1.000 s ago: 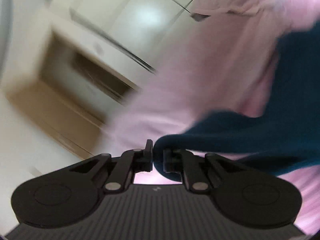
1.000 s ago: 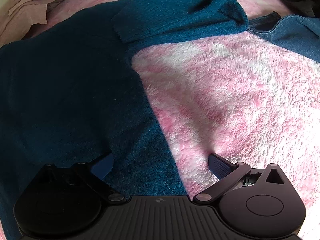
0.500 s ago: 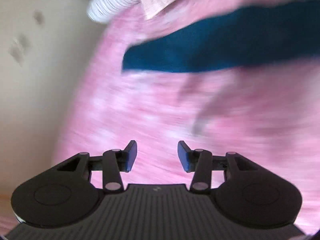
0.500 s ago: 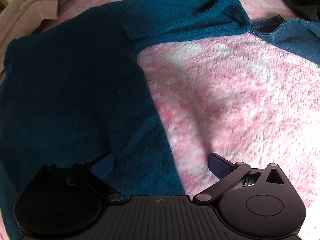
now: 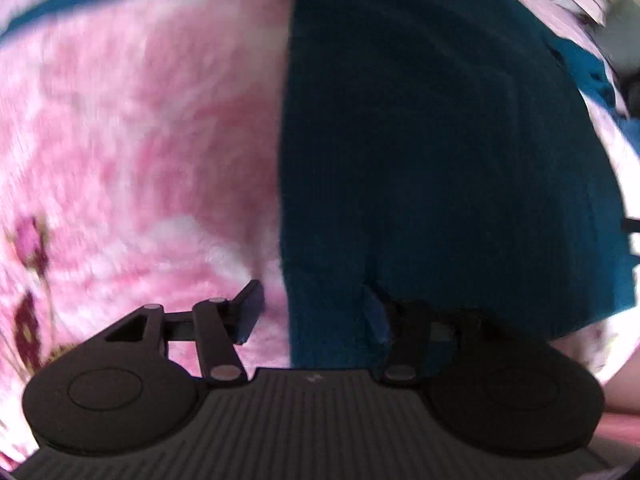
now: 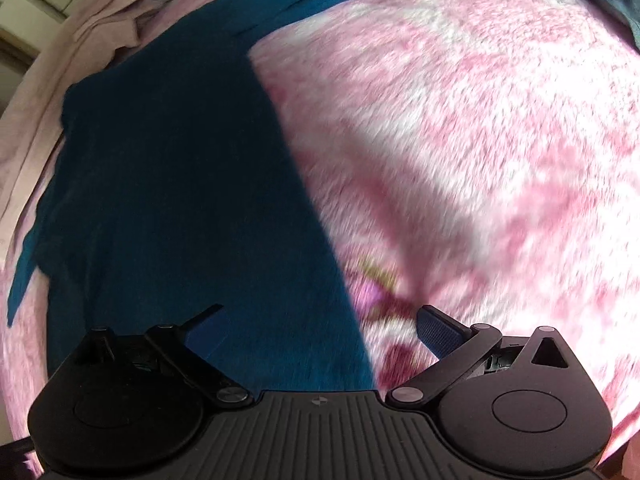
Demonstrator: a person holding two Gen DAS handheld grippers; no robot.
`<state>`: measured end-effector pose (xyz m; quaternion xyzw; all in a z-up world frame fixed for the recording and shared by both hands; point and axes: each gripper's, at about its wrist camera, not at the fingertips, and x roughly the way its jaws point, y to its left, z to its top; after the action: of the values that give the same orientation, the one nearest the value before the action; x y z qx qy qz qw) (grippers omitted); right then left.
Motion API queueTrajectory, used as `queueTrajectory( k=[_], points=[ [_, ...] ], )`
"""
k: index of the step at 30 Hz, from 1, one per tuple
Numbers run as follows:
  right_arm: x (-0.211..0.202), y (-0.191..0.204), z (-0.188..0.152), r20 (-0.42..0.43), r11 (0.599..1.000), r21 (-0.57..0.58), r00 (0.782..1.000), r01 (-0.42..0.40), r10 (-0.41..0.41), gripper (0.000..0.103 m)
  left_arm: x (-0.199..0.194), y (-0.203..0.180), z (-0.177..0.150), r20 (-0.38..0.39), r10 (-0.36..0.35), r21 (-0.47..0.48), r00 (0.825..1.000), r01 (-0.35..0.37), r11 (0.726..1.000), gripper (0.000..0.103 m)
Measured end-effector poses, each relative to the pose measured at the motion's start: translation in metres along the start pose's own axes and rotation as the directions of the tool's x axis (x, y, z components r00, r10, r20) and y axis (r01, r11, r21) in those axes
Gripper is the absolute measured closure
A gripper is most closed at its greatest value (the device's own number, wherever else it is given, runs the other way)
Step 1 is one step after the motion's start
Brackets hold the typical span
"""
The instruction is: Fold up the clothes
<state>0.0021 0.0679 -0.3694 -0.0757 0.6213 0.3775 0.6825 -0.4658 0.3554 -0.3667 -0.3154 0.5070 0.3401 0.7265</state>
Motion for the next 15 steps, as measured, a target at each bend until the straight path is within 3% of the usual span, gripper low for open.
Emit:
queueTrajectory(
  k=[1,2,3,4,5,7,9,11,13,15],
  points=[
    [-0.002,0.005,-0.002,-0.01,0.999,-0.038,1.0,0.009,-0.01,0.006,-0.001,-0.003,-0.001,0.012,0.005,-0.018,1.0,-0.005,1.0,0.077],
    [-0.003,0.011,-0.004,-0.014,0.996,-0.082,0.999,0.04,-0.041,0.025,-0.004,-0.002,0.0,0.026,-0.023,-0.054,0.999,0.025,0.998,0.091],
    [-0.004,0.016,-0.005,-0.016,0.989,-0.126,0.997,0.071,-0.074,0.041,-0.008,0.001,0.0,0.041,-0.049,-0.097,0.998,0.053,0.994,0.098],
    [-0.007,0.018,-0.005,-0.014,0.983,-0.157,0.995,0.092,-0.095,0.069,-0.012,0.003,0.0,0.049,-0.051,-0.108,0.997,0.056,0.993,0.098],
    [-0.012,0.014,-0.004,-0.018,0.989,-0.134,0.998,0.056,-0.059,0.096,-0.018,0.005,-0.002,0.066,-0.052,-0.089,0.996,0.057,0.994,0.098],
    [-0.023,0.008,-0.003,-0.022,0.995,-0.099,1.0,-0.008,0.006,0.096,-0.032,0.007,-0.007,0.093,-0.06,-0.047,0.994,0.065,0.997,0.098],
    [-0.036,0.013,-0.009,-0.011,0.989,-0.149,1.0,-0.013,0.011,0.096,-0.044,0.009,-0.018,0.076,-0.071,-0.038,0.995,0.074,0.997,0.098],
    [-0.032,0.007,-0.014,-0.049,0.995,-0.098,0.999,-0.02,0.016,0.096,-0.041,0.011,-0.034,0.026,-0.034,-0.033,0.999,0.035,0.999,0.097],
    [-0.028,0.0,-0.018,-0.087,0.999,-0.046,0.996,-0.026,0.022,0.095,-0.025,0.007,-0.042,-0.072,0.05,0.004,0.996,-0.05,0.999,0.092],
    [-0.024,-0.006,-0.023,-0.124,1.0,0.006,0.992,-0.029,0.03,0.093,-0.029,-0.003,-0.035,-0.069,0.091,0.053,0.993,-0.088,0.995,0.091]
  ],
)
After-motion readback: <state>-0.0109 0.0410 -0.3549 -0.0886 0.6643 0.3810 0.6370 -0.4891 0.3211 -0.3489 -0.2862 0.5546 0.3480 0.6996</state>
